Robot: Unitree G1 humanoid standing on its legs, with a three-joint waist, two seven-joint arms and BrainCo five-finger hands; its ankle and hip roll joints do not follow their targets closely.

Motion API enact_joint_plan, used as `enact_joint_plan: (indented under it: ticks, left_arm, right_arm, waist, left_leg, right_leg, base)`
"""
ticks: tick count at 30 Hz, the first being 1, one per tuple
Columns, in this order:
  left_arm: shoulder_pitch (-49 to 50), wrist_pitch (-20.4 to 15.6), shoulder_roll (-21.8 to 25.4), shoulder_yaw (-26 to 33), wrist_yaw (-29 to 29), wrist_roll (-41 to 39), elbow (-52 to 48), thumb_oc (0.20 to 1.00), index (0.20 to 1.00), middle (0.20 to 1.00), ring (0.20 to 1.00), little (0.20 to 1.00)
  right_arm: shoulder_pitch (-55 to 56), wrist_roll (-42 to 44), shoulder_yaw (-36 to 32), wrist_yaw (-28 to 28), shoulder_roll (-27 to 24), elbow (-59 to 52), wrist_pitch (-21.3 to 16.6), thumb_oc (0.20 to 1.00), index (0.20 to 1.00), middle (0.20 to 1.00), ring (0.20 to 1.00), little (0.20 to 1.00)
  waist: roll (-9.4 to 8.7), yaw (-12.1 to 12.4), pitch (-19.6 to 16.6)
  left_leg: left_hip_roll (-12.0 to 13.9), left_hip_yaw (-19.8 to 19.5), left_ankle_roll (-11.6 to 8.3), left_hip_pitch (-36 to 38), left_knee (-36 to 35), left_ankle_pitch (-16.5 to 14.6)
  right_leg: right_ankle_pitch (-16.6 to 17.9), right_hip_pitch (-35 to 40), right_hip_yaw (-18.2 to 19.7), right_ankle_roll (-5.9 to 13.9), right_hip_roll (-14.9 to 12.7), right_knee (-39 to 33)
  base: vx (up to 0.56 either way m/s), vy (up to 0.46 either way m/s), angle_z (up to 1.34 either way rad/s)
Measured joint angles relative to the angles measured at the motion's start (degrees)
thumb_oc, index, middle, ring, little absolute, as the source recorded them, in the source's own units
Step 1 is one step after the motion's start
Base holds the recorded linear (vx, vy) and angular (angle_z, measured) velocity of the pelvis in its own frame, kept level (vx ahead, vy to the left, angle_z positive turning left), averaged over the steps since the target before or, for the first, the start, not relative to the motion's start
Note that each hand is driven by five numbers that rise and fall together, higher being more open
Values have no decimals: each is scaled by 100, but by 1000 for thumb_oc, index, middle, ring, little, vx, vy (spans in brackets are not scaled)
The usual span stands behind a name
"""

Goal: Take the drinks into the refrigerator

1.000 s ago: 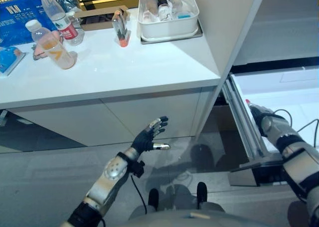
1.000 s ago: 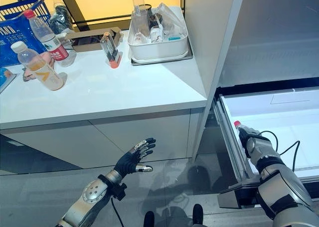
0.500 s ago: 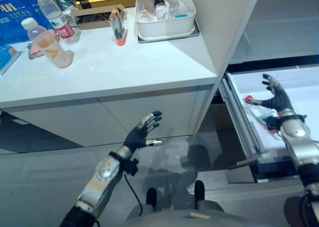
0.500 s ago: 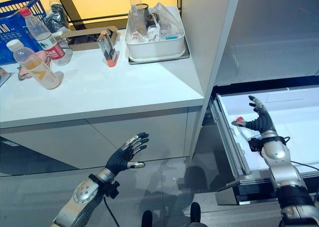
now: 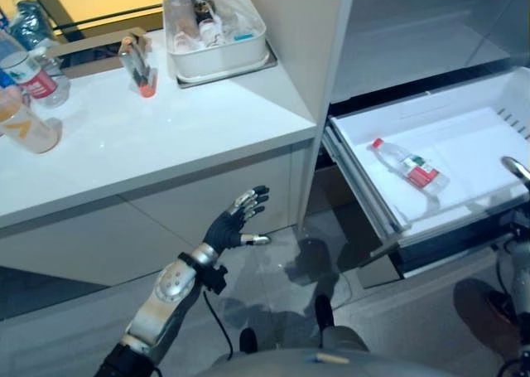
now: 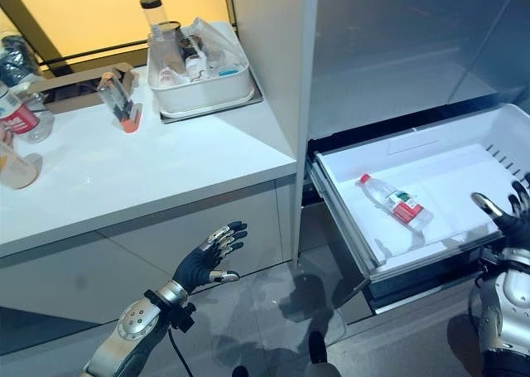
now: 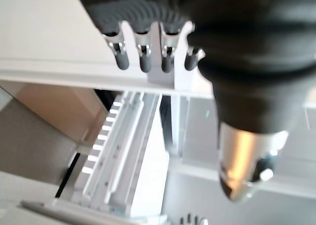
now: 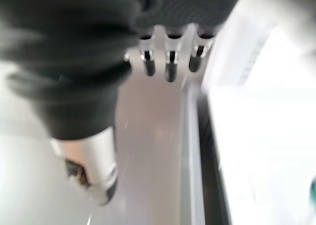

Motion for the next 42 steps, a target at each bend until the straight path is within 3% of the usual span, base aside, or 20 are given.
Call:
enact_joint_plan:
  ticks: [9, 14, 15, 16, 17, 23, 27, 29, 35, 42]
  left_arm:
    - [24, -11, -62, -3, -19, 7, 153, 1000, 1000, 1000, 1000, 1000]
    - [22, -13, -192, -9, -21, 104, 273, 1000, 1000, 1000, 1000, 1000]
    - [18, -12, -233, -6, -21, 103, 335, 1000, 1000, 1000, 1000, 1000]
    - [37, -6, -254, -9, -25, 104, 410, 1000, 1000, 1000, 1000, 1000]
    - [46, -2, -247, -9, -28, 105, 431, 1000, 1000, 1000, 1000, 1000]
    - [129, 8, -278, -21, -98, 103, 473, 1000, 1000, 1000, 1000, 1000]
    - [115, 8, -283, -78, -127, 105, 569, 1000, 1000, 1000, 1000, 1000]
    - [165, 7, -283, -84, -117, 113, 604, 1000, 1000, 1000, 1000, 1000]
    - [240, -20, -260, -51, -10, 350, 728, 1000, 1000, 1000, 1000, 1000]
    - [239, -34, -241, -63, -6, 498, 766, 1000, 1000, 1000, 1000, 1000]
  right_arm:
    - [648, 348, -427, -269, 28, 1180, -99, 1000, 1000, 1000, 1000, 1000]
    - [825, 140, -285, -237, 103, 2410, 183, 1000, 1000, 1000, 1000, 1000]
    - [847, 96, -230, -226, 153, 2561, 236, 583, 583, 583, 583, 583]
    - [873, -89, -31, -213, 212, 2748, 420, 366, 366, 366, 366, 366]
    - [884, -188, 79, -190, 215, 2781, 507, 200, 200, 200, 200, 200]
    - [792, -1550, 1085, 3, 269, 2300, 797, 200, 200, 200, 200, 200]
    - [410, -2209, 1715, -44, 264, 2080, 924, 200, 200, 200, 200, 200]
    - [-11, -2783, 2434, -34, 236, 1849, 1048, 200, 200, 200, 200, 200]
    - [-333, -3330, 2855, -55, 100, 1687, 1400, 200, 200, 200, 200, 200]
    - [-798, -3515, 3349, 18, -89, 1240, 1424, 200, 200, 200, 200, 200]
  waist:
    - [86, -227, -371]
    - [74, -229, -427]
    - [74, -228, -436]
    - [91, -228, -448]
    - [97, -242, -451]
    - [136, -338, -471]
    - [153, -202, -488]
    - [154, -4, -488]
    - [107, 122, -475]
    - [99, 152, -480]
  left_leg:
    - [-61, 349, 70, 90, -27, -103]
    - [-101, 497, 97, 135, -32, -128]
    - [-102, 498, 106, 139, -32, -133]
    - [-110, 510, 109, 141, -33, -138]
    - [-114, 519, 113, 141, -34, -144]
    - [-121, 540, 120, 149, -35, -144]
    - [-117, 538, 107, 156, -29, -133]
    - [-103, 511, 120, 170, -35, -140]
    - [-90, 449, 117, 233, -35, -136]
    - [-41, 301, 89, 220, -33, -110]
  right_leg:
    - [41, -103, 379, 73, -1, -21]
    - [71, -99, 525, 104, -14, -25]
    - [73, -95, 528, 106, -17, -23]
    - [75, -97, 537, 102, -23, -24]
    - [77, -103, 541, 101, -25, -26]
    - [113, -100, 573, 118, -34, -29]
    - [140, -90, 547, 91, -24, -28]
    - [132, -60, 514, 93, -20, -31]
    - [99, 36, 445, 97, -25, -32]
    - [77, 95, 284, 58, -5, -31]
  base:
    - [7, 17, -21]
    - [-14, 17, -15]
    - [-15, 14, -7]
    - [-10, 7, -4]
    - [-20, 3, -7]
    - [4, 6, -1]
    - [-14, -8, 1]
    - [26, -8, 7]
    - [-5, -9, 5]
    - [11, 5, 9]
